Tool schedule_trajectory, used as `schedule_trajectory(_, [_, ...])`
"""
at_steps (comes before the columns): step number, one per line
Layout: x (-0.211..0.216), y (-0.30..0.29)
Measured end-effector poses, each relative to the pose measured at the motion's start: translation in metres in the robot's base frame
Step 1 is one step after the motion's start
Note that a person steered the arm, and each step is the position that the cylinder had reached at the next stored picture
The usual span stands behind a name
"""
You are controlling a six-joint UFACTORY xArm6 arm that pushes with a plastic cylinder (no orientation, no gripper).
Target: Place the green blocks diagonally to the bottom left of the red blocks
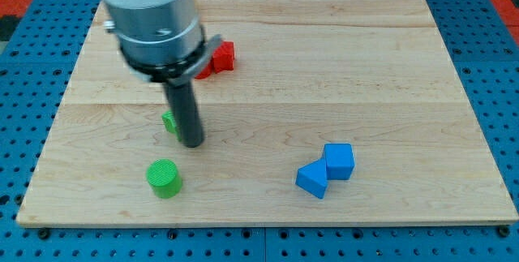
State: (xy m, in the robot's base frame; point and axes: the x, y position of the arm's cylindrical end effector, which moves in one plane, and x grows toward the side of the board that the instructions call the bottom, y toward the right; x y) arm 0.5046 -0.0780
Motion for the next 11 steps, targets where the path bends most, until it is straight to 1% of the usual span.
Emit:
schedule_trajectory(1, [-0.035, 0.014])
schedule_trajectory(2, [-0.022, -0.054])
schedule_trajectory(3, [0.002, -0.130])
schedule_trajectory(4, [-0.008, -0.046])
schedule_trajectory(5, [0.006, 0.034])
schedule_trajectory(6, [0.059, 0.034])
schedule_trajectory(7, [0.083, 0.014])
schedule_trajectory(8, [0.075, -0.056])
schedule_trajectory(9, [0.052, -0.117])
schedule_trajectory(10, [0.047, -0.126])
schedule_trajectory(11, [0.022, -0.098])
